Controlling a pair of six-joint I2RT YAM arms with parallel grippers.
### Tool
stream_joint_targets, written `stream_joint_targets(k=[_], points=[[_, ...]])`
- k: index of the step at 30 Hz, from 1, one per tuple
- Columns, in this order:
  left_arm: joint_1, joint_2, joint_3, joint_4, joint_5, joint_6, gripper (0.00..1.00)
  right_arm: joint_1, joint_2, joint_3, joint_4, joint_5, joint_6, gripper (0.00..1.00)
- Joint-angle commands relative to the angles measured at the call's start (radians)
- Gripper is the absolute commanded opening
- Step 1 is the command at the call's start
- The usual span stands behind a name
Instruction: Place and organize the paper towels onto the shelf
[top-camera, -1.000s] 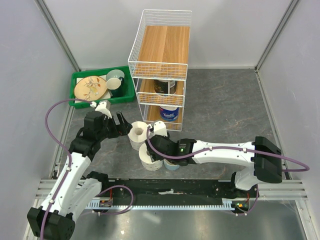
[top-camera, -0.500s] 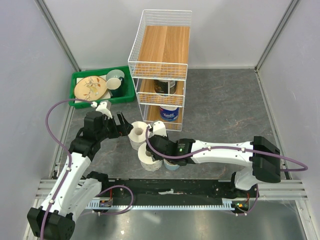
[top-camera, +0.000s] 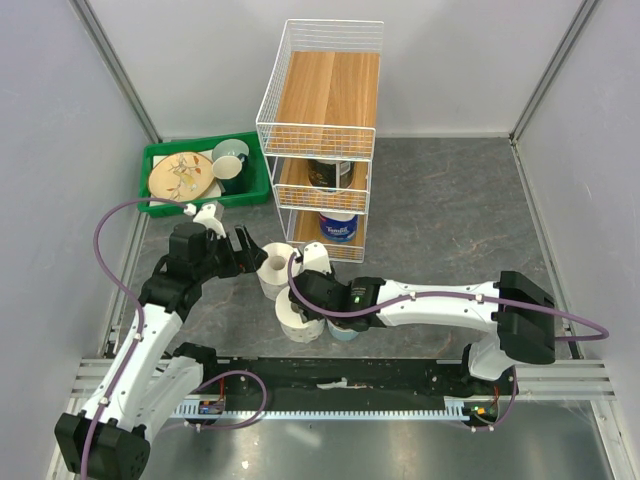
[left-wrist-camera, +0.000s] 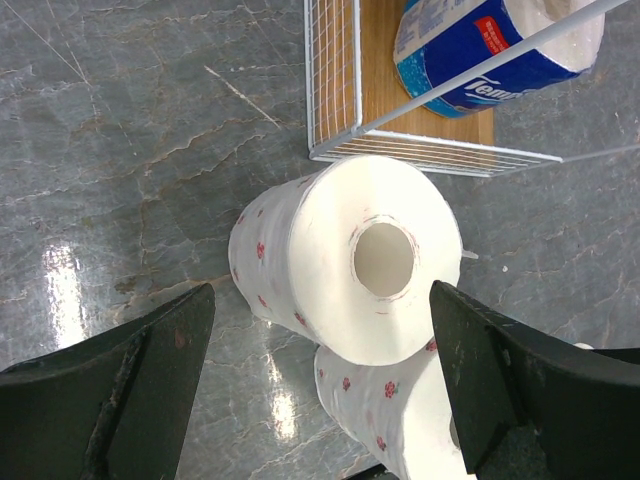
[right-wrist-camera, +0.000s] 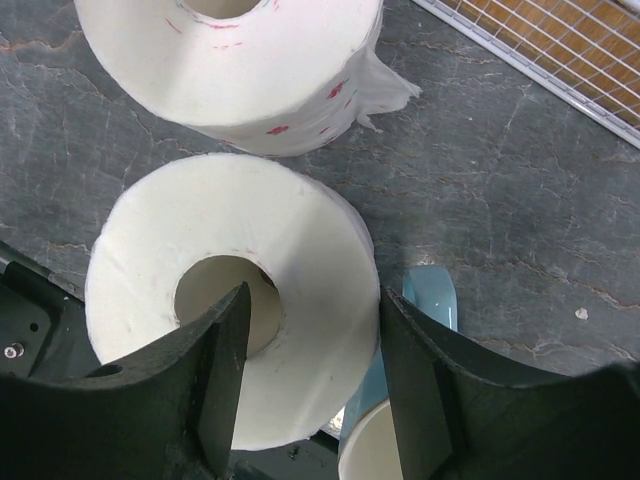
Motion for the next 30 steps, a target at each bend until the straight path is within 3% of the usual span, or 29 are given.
stream_joint_targets(k=[1,8,23,30], points=[[0.004,0.005,0.003,0.036,0.027,0.001,0.95,0.003,0.022,0.033,-0.016,0.008,0.008,0.61],[0.003,0.017,0.004,0.034,0.031,0.01,0.95,0.003,0.022,0.04,-0.018,0.009,0.011,0.46],[-0.004,0.05,0.01,0.029,0.061,0.042,0.95,0.003,-0.188,0.015,0.07,-0.017,0.003,0.42],[-0.017,0.066,0.003,0.046,0.076,0.044,0.93,0.006,-0.33,0.064,-0.051,0.051,0.011,0.41]])
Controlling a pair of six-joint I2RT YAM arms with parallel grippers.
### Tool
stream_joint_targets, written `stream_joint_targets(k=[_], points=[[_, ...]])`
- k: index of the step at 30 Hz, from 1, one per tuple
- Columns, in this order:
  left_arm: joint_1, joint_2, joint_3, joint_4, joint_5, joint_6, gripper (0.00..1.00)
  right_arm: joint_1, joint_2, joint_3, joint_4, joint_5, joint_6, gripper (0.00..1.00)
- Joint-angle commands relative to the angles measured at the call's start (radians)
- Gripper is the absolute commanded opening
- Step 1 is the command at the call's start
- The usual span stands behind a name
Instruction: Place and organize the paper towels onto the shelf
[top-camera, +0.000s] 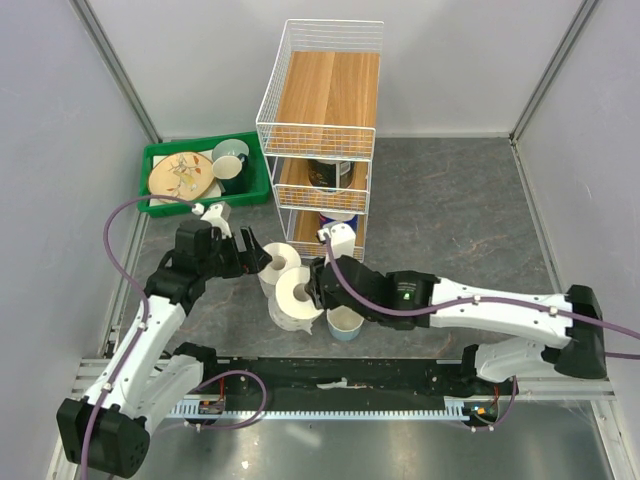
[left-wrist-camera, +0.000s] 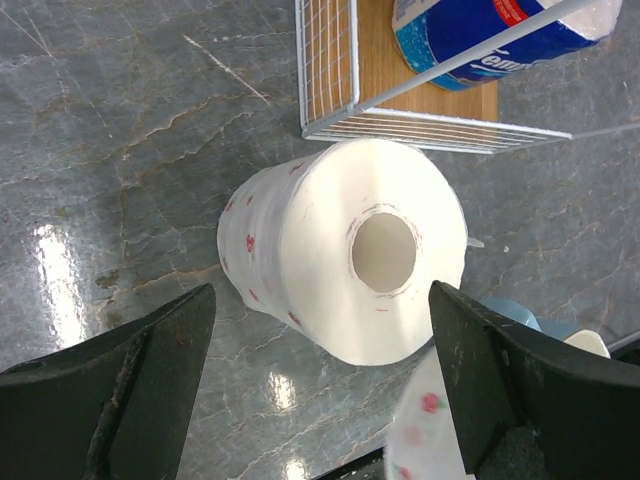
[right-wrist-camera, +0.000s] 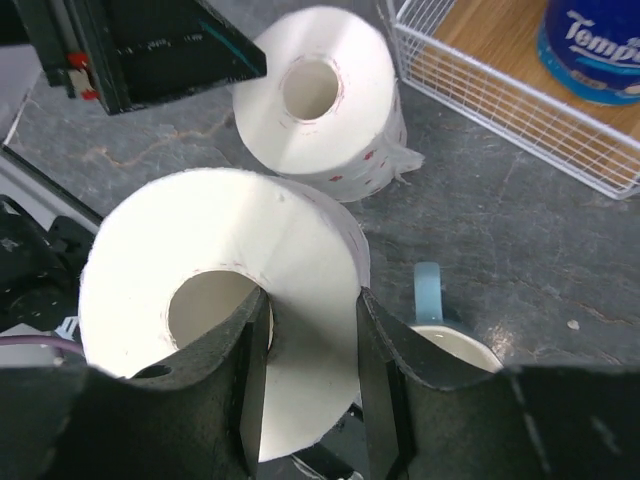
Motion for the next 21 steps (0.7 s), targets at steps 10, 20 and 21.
stream_joint_targets(k=[10,20,21], points=[[-0.05,0.066,0.003,0.059,-0.016,0.044,0.88,0.005,-0.346,0.104,-0.289,0.342,0.049,0.43],[-0.138,0.131,0.018,0.056,-0.192,0.029,0.85,0.005,-0.489,0.101,-0.407,0.433,0.108,0.42],[-0.145,0.138,0.019,0.05,-0.206,0.029,0.85,0.005,-0.492,0.102,-0.419,0.437,0.111,0.42]])
